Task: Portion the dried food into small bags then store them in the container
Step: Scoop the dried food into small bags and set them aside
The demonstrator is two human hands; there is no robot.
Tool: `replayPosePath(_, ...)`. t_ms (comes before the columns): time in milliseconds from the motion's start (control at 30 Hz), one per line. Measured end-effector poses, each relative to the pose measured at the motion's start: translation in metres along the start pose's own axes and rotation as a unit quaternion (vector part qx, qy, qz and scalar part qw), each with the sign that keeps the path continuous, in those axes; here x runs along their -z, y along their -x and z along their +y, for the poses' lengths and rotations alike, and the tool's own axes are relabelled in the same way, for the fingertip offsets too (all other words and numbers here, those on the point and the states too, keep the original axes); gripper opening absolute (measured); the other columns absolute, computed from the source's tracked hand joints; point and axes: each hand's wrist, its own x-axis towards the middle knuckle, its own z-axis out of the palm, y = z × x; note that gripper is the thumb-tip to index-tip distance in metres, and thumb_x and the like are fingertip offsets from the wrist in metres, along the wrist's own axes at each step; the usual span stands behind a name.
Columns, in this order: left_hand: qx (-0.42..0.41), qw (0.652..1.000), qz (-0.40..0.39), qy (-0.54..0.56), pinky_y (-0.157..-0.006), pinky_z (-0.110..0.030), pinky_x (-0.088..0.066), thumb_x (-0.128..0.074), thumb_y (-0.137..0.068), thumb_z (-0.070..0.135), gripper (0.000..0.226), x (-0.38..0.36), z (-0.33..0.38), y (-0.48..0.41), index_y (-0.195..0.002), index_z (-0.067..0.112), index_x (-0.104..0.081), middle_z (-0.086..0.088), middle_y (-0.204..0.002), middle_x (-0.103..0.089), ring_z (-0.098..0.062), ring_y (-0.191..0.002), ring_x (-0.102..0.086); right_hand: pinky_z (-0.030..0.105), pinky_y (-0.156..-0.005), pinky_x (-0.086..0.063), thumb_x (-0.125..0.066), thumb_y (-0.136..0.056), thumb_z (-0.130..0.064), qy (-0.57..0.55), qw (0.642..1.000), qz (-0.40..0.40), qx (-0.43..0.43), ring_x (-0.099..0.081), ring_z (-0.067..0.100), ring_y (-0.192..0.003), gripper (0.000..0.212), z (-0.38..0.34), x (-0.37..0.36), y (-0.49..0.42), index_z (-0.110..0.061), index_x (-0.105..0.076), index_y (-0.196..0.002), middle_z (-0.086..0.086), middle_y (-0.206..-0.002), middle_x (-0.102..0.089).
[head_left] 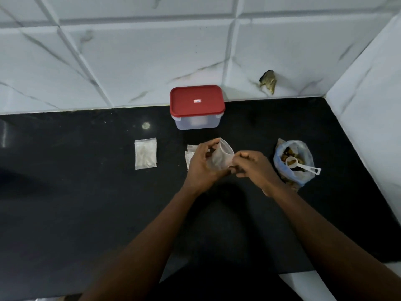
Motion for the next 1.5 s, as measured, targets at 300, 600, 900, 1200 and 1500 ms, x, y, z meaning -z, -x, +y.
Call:
replayPosePath(300,-0.042,0.994,-0.016,-0.101,-0.109,-0.035,-0.049,-0.091,-0.072,0.028,0.084,-0.04,0.013,-0.012,-0.144,0.03,-0.047,0.012,-0.137,-0.054,-0.003,-0.126,-0.053,0.015,-0.063,-0.051,-0.084,-0.076,-0.041,0.15,0.969,0.143,0.132,-0.063,0.004,-0.073,0.022,0.011,0.039,0.003,-0.029,-0.069,-0.086,-0.009,-0.079,-0.067)
replayPosePath(600,-0.048,0.98,-0.042,-0.19,-0.111,-0.034,-0.031,-0.081,-0.078,0.054,0.089,-0.083,0.021,-0.02,-0.152,0.031,-0.037,0.008,-0.143,-0.045,-0.01,-0.13,-0.041,0.021,-0.078,-0.055,-0.073,-0.089,-0.027,0.18,0.967,0.146,0.104,-0.066,-0.004,-0.083,0.006,0.026,0.067,-0.001,-0.027,-0.075,-0.095,-0.014,-0.086,-0.072)
replayPosePath(900,-0.069,0.976,-0.045,-0.201,-0.115,-0.034,-0.025,-0.078,-0.087,0.045,0.073,-0.103,0.019,-0.024,-0.15,0.029,-0.045,0.008,-0.143,-0.05,-0.004,-0.132,-0.033,0.018,-0.076,-0.05,-0.07,-0.092,-0.032,0.111,0.987,0.108,0.039,-0.065,-0.002,-0.085,0.008,0.031,0.079,-0.001,-0.027,-0.074,-0.096,-0.012,-0.088,-0.071)
replayPosePath(1200,-0.085,0.966,-0.068,-0.235,-0.1,-0.027,-0.03,-0.071,-0.09,0.048,0.068,-0.105,0.019,-0.029,-0.148,0.024,-0.047,0.004,-0.141,-0.055,-0.009,-0.125,-0.049,0.019,-0.073,-0.048,-0.064,-0.097,-0.032,0.051,0.991,0.125,-0.002,-0.062,-0.002,-0.086,0.008,0.028,0.086,-0.001,-0.028,-0.07,-0.101,-0.017,-0.088,-0.066)
replayPosePath(1500,-0.08,0.967,-0.068,-0.231,-0.102,-0.033,-0.035,-0.07,-0.086,0.059,0.061,-0.107,0.017,-0.031,-0.135,0.028,-0.052,0.01,-0.129,-0.057,-0.003,-0.114,-0.05,-0.002,-0.08,-0.023,-0.047,-0.103,-0.051,0.165,0.98,0.115,0.012,-0.051,-0.01,-0.082,0.031,0.021,0.091,0.007,-0.032,-0.071,-0.099,-0.016,-0.083,-0.063)
